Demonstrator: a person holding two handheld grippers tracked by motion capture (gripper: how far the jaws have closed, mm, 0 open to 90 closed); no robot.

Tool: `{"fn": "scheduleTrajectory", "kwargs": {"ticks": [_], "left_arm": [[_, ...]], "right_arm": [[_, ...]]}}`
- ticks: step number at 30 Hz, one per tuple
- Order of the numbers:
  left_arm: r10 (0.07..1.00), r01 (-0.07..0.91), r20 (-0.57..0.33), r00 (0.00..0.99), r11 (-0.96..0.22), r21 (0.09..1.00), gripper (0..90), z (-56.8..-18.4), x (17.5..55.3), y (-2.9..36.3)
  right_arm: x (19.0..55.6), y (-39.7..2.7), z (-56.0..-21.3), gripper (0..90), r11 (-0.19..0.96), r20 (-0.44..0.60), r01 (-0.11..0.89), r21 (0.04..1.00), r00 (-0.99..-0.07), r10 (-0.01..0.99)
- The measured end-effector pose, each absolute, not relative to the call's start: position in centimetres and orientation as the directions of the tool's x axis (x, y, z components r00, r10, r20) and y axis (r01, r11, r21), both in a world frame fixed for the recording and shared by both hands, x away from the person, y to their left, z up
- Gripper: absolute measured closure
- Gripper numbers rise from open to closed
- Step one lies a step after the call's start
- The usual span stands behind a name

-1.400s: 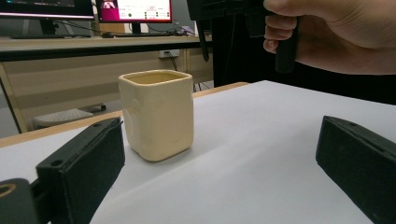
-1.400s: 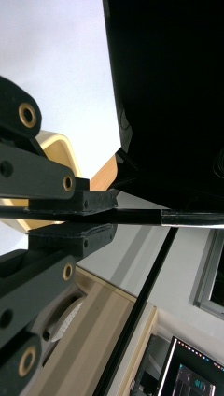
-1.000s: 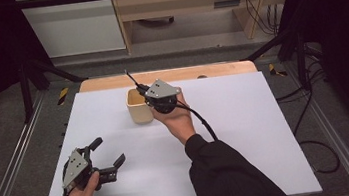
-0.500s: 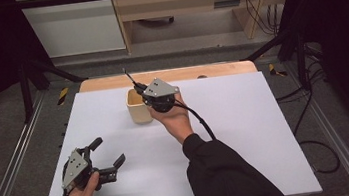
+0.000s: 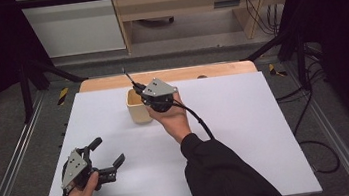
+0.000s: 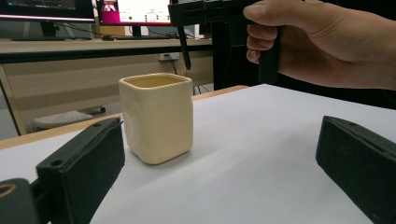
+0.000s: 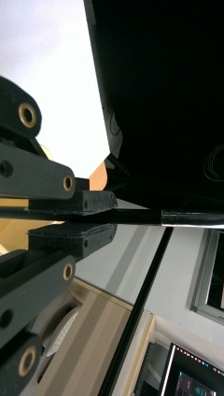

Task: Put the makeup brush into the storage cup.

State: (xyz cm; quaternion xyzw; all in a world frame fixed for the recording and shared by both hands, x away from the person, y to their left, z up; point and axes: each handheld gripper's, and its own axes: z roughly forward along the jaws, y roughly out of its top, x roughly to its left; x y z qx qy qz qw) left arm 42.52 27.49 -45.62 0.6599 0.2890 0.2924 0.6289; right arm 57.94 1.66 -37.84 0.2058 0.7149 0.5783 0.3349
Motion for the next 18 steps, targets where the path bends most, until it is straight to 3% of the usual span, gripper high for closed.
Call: {"fn": "scheduleTrajectory", "kwargs": {"ticks": [18], "left_arm": [[0.75,0.014,0.014,0.661,-0.031,0.999,1.0,-45.58,42.47,27.65]], "right_arm": [[58.83,2.58,-38.08,83.5,0.242,-0.232,-0.085,0.967,-0.693,0.683]]}}
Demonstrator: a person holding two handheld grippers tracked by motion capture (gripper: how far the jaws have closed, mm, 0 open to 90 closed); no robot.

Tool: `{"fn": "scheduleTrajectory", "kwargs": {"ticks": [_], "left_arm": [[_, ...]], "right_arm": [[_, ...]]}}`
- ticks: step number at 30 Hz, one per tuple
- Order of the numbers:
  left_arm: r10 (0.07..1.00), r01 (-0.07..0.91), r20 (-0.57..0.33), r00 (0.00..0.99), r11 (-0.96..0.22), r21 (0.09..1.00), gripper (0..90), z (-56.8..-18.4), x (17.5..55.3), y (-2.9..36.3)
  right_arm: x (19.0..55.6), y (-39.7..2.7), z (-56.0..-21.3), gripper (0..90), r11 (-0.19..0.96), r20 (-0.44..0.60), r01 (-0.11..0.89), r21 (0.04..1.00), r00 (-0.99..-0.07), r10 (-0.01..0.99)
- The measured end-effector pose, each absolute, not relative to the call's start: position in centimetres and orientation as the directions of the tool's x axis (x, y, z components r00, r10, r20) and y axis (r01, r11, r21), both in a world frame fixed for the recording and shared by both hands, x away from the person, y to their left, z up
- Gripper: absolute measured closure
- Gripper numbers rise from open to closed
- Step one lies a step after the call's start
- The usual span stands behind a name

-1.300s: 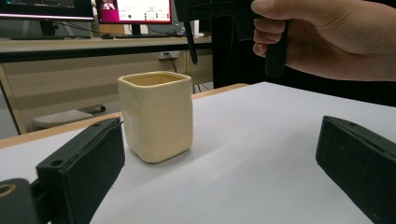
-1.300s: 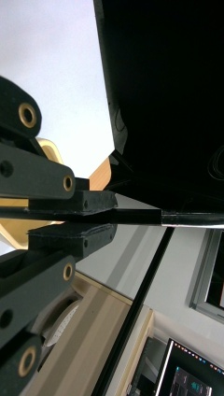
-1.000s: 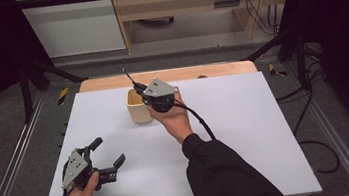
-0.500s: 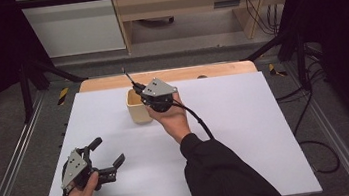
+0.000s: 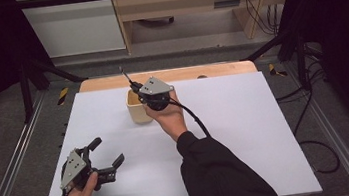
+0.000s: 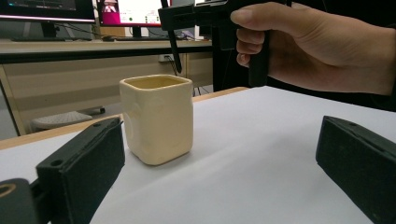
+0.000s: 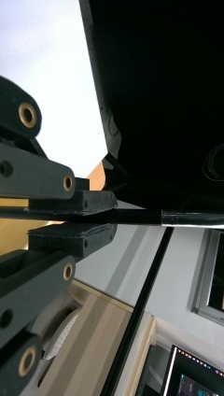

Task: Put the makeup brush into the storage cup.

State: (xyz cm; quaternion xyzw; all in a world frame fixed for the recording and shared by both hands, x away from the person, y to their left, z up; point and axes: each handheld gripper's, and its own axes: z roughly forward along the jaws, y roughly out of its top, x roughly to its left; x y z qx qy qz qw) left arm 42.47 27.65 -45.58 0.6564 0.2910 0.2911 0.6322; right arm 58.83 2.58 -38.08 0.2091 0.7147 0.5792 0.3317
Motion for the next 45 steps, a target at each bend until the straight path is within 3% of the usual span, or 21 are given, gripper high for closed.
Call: {"fn": "scheduleTrajectory", "kwargs": {"ticks": [45], "left_arm": [[0.745,0.006,0.015,0.667,-0.026,1.0,1.0,-45.5,42.4,27.6]], "right_arm": [[59.3,3.4,-40.2,83.1,0.297,-0.233,-0.036,0.954,-0.714,0.661]]}}
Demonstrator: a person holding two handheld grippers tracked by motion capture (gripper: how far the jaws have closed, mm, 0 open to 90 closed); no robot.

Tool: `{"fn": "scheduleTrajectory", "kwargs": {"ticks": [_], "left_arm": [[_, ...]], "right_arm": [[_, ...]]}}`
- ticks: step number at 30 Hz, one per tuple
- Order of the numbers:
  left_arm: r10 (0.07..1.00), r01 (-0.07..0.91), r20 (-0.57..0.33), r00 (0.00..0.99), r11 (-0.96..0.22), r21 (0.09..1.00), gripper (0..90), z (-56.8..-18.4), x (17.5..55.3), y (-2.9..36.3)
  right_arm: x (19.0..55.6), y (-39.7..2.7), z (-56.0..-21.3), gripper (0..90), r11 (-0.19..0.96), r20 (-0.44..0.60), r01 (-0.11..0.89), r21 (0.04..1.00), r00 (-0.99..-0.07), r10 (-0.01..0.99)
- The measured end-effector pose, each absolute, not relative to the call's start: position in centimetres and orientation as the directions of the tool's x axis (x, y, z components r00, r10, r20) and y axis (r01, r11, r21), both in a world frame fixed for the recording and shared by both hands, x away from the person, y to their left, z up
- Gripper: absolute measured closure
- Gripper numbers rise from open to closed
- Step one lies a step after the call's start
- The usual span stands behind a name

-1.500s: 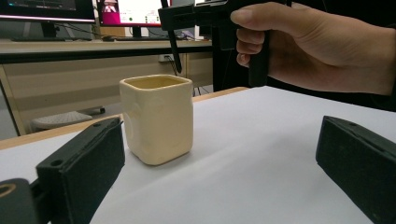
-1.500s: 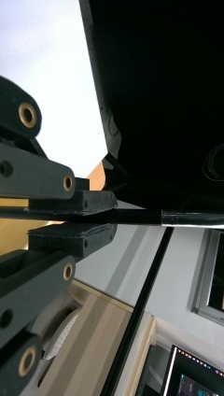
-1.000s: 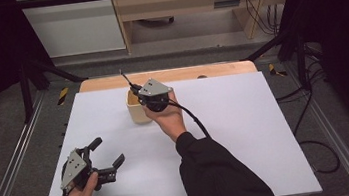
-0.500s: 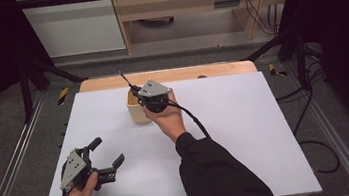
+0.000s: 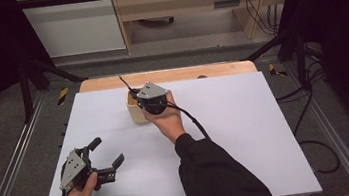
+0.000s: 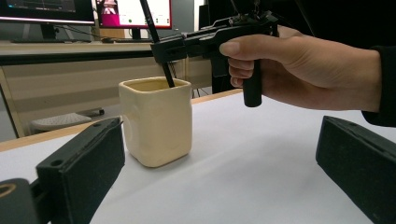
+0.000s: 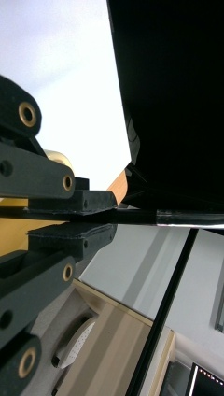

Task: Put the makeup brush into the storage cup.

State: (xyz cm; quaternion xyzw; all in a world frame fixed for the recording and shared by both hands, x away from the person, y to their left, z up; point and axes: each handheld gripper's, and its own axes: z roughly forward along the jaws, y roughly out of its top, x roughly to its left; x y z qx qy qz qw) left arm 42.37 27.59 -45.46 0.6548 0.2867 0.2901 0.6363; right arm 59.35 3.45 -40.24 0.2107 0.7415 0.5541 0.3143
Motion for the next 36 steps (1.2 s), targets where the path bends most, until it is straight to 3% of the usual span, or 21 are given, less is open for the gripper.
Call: {"fn": "scheduleTrajectory", "kwargs": {"ticks": [7,10,14,18,36], "left_arm": [[0.744,0.008,0.015,0.668,-0.027,1.0,1.0,-45.5,42.3,27.6],[0.745,0.008,0.013,0.667,-0.025,1.0,1.0,-45.5,42.3,27.7],[0.753,0.006,0.018,0.658,-0.029,1.0,1.0,-45.4,42.4,27.7],[0.752,-0.013,0.036,0.658,-0.037,0.999,1.0,-45.4,42.5,27.7],[0.748,0.01,0.021,0.664,-0.037,0.999,1.0,-45.5,42.4,27.6]], "right_arm": [[59.3,3.5,-40.4,79.2,0.309,-0.236,-0.029,0.951,-0.713,0.66],[59.1,3.5,-40.3,53.8,0.302,-0.211,-0.001,0.953,-0.719,0.662],[58.6,2.9,-39.9,34.2,0.292,-0.201,0.003,0.956,-0.718,0.666],[58.0,2.5,-39.6,26.2,0.298,-0.198,0.012,0.954,-0.723,0.662],[56.9,0.5,-39.2,12.9,0.301,-0.182,0.043,0.953,-0.709,0.681]]}}
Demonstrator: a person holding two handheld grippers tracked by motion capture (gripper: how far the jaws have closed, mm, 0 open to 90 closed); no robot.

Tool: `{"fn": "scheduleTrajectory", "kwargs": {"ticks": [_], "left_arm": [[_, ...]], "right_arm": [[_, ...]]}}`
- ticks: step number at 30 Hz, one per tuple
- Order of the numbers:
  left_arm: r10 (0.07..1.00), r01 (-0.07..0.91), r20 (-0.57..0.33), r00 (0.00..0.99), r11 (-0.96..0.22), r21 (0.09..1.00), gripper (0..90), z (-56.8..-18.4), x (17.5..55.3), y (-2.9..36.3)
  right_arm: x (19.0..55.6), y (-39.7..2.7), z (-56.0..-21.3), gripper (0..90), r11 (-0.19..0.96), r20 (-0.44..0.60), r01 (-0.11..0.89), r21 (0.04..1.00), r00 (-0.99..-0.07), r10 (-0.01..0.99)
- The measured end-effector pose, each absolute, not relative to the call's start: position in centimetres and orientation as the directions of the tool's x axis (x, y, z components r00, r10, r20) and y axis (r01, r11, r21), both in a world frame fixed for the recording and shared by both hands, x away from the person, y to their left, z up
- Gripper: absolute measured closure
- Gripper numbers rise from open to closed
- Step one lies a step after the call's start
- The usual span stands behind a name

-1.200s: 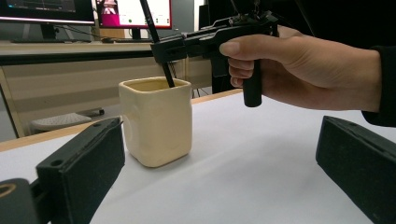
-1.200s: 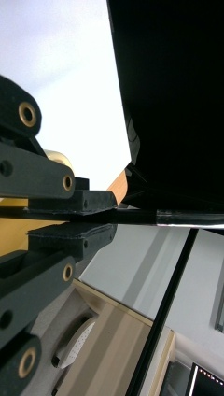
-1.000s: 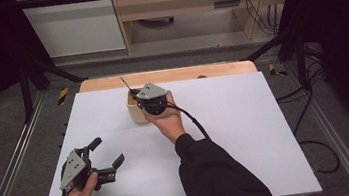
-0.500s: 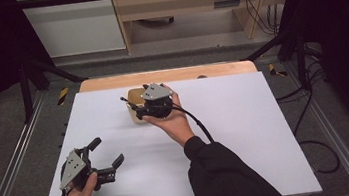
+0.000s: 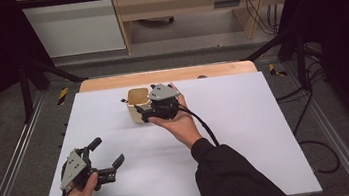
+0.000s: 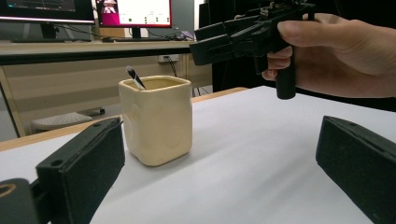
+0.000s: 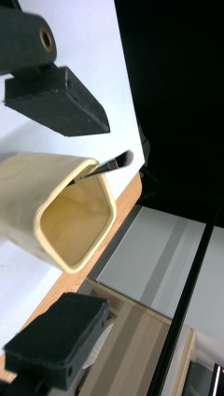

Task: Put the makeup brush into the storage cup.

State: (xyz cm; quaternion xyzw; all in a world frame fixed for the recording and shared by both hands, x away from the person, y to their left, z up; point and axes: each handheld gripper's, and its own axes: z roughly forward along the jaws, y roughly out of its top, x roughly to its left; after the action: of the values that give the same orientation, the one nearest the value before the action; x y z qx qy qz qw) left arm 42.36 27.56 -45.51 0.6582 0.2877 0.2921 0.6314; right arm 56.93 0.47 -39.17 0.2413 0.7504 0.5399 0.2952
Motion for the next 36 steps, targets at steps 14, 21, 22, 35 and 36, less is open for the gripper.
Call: {"fn": "scheduleTrajectory", "kwargs": {"ticks": [14,21,22,35,36], "left_arm": [[0.746,0.011,0.032,0.665,-0.052,0.999,1.0,-45.6,42.4,27.3],[0.745,0.012,0.034,0.666,-0.057,0.998,1.0,-45.6,42.4,27.3],[0.745,0.012,0.035,0.667,-0.058,0.998,1.0,-45.6,42.4,27.3],[0.743,0.01,0.043,0.668,-0.066,0.998,1.0,-45.6,42.4,27.2],[0.743,0.009,0.042,0.668,-0.065,0.998,1.0,-45.6,42.4,27.2]], "right_arm": [[55.5,-2.1,-39.7,8.4,0.304,-0.175,0.059,0.951,-0.709,0.683],[54.8,-3.3,-39.8,7.4,0.292,-0.159,0.068,0.954,-0.712,0.684],[54.6,-3.5,-39.8,7.4,0.29,-0.155,0.071,0.954,-0.712,0.685],[53.1,-6.5,-39.6,6.5,0.278,-0.137,0.087,0.957,-0.707,0.693],[53.1,-6.7,-39.5,6.6,0.274,-0.135,0.088,0.958,-0.705,0.697]]}}
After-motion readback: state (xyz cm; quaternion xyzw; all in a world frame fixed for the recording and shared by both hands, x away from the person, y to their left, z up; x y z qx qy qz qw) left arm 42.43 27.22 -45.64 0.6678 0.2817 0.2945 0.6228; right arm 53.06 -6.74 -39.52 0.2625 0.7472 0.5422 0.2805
